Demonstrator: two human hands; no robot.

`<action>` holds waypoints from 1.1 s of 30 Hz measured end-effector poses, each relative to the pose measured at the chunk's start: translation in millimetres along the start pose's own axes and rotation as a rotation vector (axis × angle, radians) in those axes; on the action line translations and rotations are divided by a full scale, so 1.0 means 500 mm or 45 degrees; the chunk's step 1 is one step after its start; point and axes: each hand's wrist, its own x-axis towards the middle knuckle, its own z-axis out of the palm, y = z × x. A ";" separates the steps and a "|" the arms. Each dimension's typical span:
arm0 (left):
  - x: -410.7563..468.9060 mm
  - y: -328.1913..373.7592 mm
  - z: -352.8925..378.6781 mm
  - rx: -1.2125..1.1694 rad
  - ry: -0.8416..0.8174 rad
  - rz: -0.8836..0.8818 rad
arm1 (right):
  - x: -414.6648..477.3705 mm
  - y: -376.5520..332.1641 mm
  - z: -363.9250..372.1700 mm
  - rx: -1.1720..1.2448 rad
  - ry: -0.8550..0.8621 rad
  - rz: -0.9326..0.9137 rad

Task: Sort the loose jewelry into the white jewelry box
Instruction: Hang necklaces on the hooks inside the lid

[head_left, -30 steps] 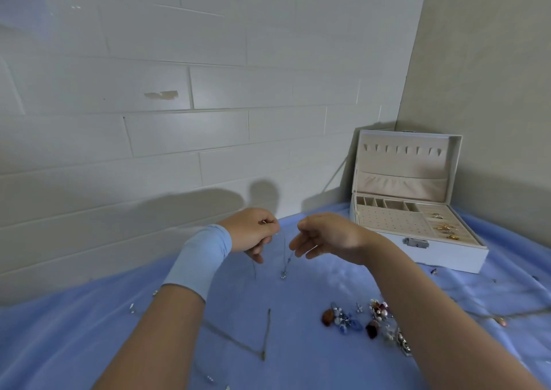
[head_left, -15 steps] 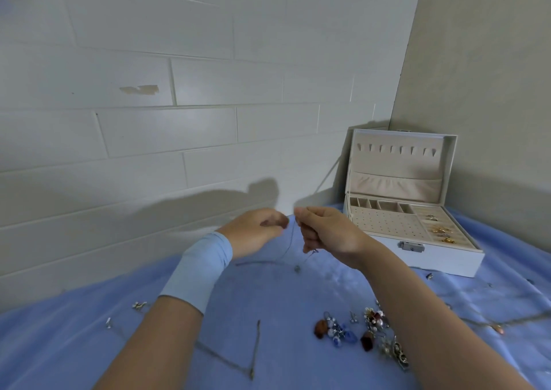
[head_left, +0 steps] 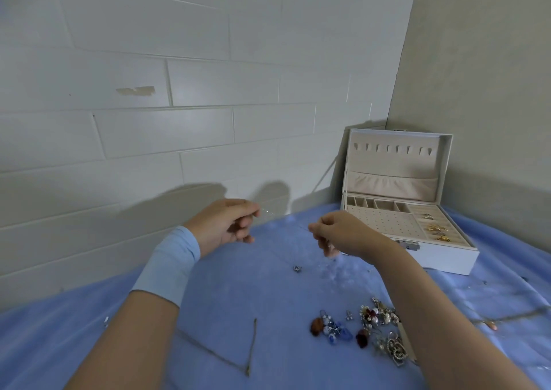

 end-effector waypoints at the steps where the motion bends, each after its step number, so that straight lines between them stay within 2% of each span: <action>1: -0.001 0.004 0.011 -0.053 -0.008 0.014 | -0.001 0.000 0.001 -0.049 -0.025 0.018; 4: -0.003 0.014 0.057 0.074 -0.067 0.077 | 0.000 -0.011 0.001 -0.140 0.002 -0.004; 6: -0.003 0.018 0.084 0.319 -0.091 0.139 | -0.006 -0.029 0.000 0.108 -0.065 -0.074; 9: 0.000 0.029 0.112 0.559 -0.058 0.216 | -0.026 -0.048 -0.006 0.523 -0.313 -0.218; 12: 0.008 0.048 0.125 0.625 -0.010 0.231 | -0.037 -0.045 -0.023 0.605 -0.322 -0.200; 19: 0.059 0.108 0.149 0.725 -0.085 0.192 | -0.026 -0.044 -0.131 0.536 -0.134 -0.185; 25: 0.154 0.170 0.211 0.672 -0.077 0.238 | 0.004 -0.063 -0.252 0.611 0.184 -0.156; 30: 0.262 0.181 0.276 0.611 0.032 0.276 | 0.068 -0.049 -0.315 0.352 0.540 -0.130; 33: 0.331 0.176 0.311 0.619 0.180 0.319 | 0.119 -0.026 -0.336 0.212 0.736 -0.125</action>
